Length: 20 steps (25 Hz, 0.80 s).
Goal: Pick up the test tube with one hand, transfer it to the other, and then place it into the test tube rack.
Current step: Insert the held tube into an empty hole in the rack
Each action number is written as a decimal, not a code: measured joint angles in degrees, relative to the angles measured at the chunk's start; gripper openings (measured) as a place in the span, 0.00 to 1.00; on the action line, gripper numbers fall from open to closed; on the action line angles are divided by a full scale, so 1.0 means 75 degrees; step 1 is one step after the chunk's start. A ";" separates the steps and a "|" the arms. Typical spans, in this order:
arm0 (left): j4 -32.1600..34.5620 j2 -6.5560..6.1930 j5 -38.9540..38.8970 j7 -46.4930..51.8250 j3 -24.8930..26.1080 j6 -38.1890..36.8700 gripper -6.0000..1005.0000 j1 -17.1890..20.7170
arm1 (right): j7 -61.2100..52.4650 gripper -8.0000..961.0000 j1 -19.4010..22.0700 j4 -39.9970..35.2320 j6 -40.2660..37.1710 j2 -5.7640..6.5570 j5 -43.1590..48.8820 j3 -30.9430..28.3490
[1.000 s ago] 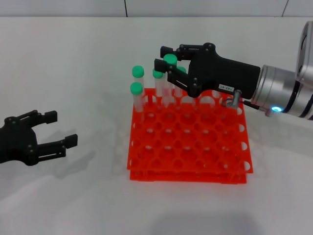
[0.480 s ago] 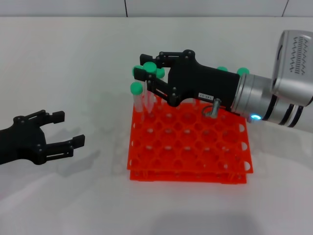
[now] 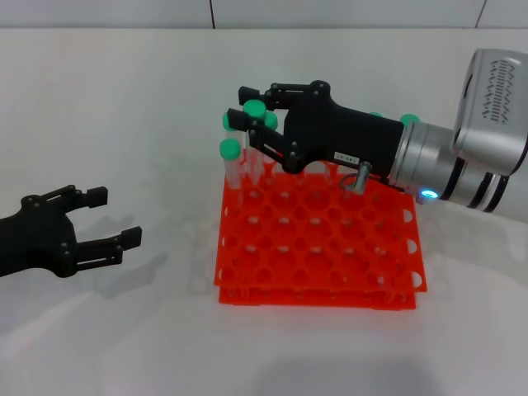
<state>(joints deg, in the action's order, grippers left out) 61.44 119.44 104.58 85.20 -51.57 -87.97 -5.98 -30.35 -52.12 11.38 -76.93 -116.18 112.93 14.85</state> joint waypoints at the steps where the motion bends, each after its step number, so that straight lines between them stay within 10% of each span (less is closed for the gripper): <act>1: 0.0000 0.0000 0.0000 0.0001 0.0007 0.0000 0.88 0.0002 | 0.0001 0.39 0.0021 -0.0006 0.0015 0.0000 0.0016 -0.0048; 20: -0.0024 0.0009 0.0001 0.0023 0.0045 -0.0001 0.88 0.0012 | -0.0021 0.41 0.0215 -0.0023 0.0133 0.0000 0.0078 -0.0052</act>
<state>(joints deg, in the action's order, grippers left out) 61.26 119.50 104.59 85.37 -51.23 -87.98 -5.89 -30.50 -50.51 11.21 -75.93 -116.18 113.51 14.46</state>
